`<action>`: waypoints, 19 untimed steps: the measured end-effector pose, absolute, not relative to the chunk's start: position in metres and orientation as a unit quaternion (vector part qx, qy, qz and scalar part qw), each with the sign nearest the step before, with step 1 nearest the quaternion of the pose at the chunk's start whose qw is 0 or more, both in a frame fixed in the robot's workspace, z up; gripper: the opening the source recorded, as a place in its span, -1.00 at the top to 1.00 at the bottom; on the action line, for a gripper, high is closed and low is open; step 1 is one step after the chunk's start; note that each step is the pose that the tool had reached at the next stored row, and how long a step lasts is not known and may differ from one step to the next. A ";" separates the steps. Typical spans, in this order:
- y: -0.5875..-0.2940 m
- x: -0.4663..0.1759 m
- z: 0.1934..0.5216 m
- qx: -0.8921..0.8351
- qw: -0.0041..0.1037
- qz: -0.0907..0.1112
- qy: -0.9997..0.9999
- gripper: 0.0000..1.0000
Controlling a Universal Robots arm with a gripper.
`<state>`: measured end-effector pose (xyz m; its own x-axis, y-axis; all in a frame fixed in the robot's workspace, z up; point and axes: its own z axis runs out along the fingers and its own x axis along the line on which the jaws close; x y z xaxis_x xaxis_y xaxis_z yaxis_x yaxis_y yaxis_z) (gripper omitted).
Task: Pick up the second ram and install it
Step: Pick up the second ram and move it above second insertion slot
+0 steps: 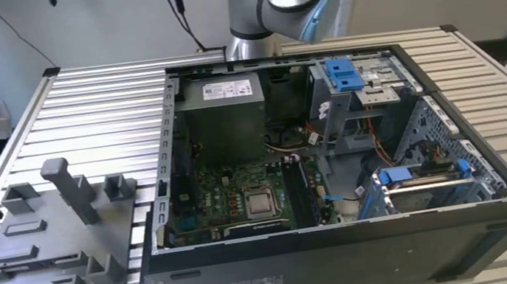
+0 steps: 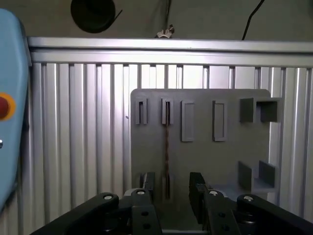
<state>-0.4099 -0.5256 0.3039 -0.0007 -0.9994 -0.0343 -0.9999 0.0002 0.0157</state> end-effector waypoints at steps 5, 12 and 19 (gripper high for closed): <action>-0.526 -0.410 0.297 -0.715 0.006 0.018 0.698 0.16; -0.525 -0.410 0.287 -0.725 0.006 0.018 0.689 0.16; -0.523 -0.410 0.278 -0.726 0.006 0.018 0.687 0.16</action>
<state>-0.4101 -0.5229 0.2780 0.0542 -0.9979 -0.0342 -0.9984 -0.0547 0.0157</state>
